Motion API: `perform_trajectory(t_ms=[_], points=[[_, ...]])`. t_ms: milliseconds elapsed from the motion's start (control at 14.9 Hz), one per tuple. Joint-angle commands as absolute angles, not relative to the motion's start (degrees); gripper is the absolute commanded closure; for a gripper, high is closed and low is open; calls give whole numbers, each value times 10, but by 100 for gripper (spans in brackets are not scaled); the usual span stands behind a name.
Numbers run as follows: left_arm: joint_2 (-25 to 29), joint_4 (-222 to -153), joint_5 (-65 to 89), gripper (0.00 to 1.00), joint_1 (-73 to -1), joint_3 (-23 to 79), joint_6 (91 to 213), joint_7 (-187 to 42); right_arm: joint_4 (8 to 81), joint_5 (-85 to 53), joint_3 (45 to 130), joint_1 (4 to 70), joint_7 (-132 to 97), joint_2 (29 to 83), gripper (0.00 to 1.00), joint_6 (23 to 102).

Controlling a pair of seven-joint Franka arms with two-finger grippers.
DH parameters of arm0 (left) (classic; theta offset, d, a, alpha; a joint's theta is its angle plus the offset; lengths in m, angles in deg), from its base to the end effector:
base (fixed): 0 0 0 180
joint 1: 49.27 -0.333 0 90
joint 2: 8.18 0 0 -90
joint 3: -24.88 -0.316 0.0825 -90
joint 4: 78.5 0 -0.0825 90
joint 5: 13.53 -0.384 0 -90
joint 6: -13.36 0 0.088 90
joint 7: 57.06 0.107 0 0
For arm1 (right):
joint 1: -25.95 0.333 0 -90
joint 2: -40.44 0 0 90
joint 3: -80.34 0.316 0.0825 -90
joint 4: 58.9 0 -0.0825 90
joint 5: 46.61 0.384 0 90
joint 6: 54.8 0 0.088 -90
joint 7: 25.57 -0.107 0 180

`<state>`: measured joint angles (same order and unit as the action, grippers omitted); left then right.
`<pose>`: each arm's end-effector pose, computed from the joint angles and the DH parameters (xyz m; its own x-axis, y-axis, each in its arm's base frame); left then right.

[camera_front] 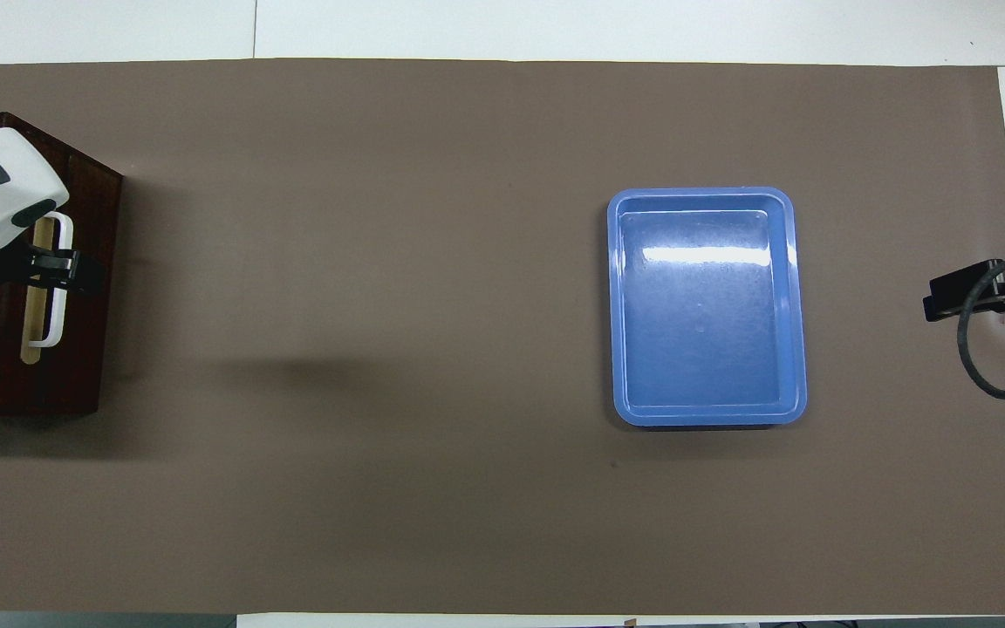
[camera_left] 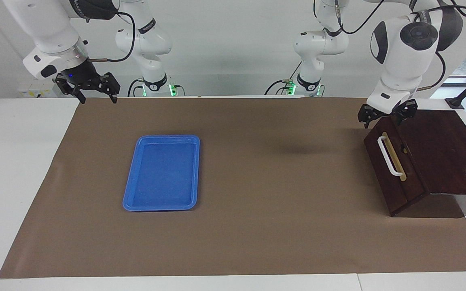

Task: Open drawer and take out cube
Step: 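Grasp the white drawer handle with the left gripper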

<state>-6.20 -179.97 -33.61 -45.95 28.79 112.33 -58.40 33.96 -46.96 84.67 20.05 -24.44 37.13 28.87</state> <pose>0.5662 -0.0395 0.5287 0.9844 -0.1568 -0.0793 -0.1745 -0.9264 -0.3337 0.5239 -0.0139 0.6232 0.9947 -0.0088 -0.1028 -0.0080 -0.9999 0.0084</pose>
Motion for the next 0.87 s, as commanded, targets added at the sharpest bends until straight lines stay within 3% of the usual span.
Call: perform_trajectory(t_ms=[0, 803], points=[[-37, -1832, -415, 0, -449, 282, 1169, -627, 341, -458, 854, 189, -246, 368, 0, 284], [-29, -1936, -456, 0, -471, 280, 1316, -669, 341, -458, 854, 189, -247, 368, 0, 284]])
